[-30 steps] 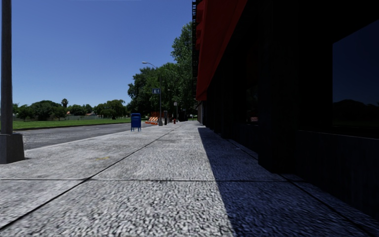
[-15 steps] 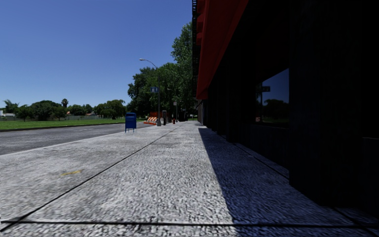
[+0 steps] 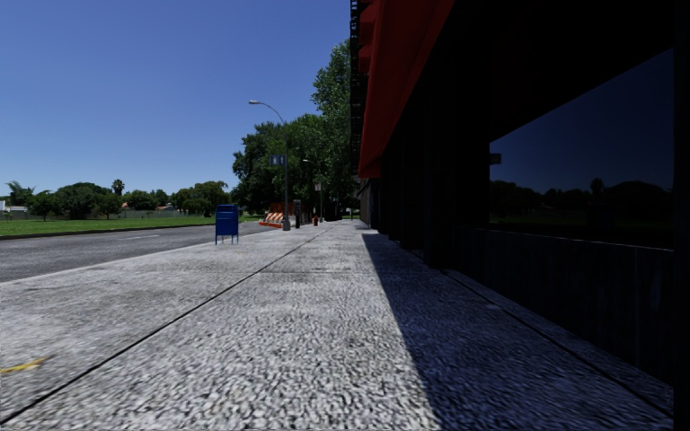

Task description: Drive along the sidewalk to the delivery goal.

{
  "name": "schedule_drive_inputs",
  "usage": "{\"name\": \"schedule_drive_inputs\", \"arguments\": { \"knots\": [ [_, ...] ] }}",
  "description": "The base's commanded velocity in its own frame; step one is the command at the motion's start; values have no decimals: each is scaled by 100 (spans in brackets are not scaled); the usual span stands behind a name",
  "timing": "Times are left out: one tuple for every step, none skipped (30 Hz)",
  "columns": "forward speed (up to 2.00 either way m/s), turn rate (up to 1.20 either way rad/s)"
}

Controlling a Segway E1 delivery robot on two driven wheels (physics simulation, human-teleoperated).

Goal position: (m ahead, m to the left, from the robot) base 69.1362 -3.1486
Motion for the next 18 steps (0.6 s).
{"name": "schedule_drive_inputs", "arguments": {
  "knots": [
    [198, 0],
    [198, 0],
    [198, 0],
    [198, 0],
    [198, 0],
    [195, 0],
    [193, 0],
    [192, 0],
    [192, 0],
    [192, 0],
    [192, 0],
    [192, 0],
    [192, 0],
    [192, 0],
    [192, 0],
    [192, 0],
    [192, 0],
    [192, 0]
  ]
}}
